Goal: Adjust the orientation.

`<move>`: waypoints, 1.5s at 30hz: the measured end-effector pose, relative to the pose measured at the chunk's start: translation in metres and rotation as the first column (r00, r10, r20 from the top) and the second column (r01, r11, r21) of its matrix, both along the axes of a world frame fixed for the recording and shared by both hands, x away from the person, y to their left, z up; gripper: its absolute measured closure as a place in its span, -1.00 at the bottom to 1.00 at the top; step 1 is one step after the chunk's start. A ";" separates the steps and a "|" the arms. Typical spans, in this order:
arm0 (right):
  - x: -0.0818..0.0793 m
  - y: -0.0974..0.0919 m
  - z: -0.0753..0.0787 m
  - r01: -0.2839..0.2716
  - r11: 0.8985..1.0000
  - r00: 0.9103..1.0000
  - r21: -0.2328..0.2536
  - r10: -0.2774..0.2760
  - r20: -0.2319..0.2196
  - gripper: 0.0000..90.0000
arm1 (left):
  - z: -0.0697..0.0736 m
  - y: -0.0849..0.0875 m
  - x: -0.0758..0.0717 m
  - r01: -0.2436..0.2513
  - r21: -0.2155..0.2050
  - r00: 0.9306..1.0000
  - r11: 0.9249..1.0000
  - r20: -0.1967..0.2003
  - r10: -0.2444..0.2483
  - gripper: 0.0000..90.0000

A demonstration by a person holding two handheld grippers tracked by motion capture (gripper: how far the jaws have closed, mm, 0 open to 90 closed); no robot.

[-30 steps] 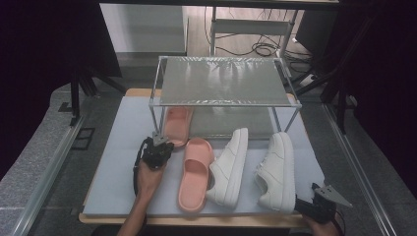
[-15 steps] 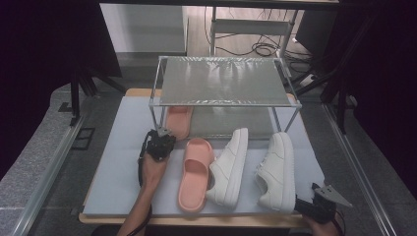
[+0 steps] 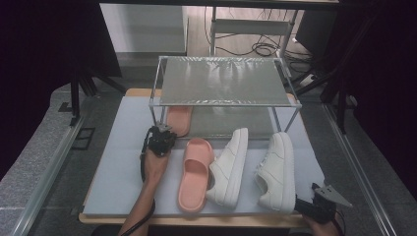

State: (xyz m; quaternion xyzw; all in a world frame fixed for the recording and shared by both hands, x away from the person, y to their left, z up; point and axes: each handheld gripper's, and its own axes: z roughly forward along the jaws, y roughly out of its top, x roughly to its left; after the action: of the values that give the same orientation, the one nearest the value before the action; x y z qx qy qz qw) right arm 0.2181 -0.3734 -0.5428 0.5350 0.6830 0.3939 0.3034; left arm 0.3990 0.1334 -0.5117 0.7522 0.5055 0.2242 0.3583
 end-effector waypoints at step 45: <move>0.000 0.000 0.000 0.002 1.000 1.000 0.000 -0.002 0.000 -0.82 | 0.025 0.004 -0.102 0.217 -0.159 0.976 0.963 0.013 -0.218 0.26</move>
State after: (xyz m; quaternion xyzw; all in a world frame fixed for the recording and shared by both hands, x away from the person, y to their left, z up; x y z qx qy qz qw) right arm 0.2180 -0.3731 -0.5428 0.5356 0.6826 0.3937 0.3037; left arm 0.2967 0.1373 -0.4871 0.7726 0.4371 0.1405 0.4386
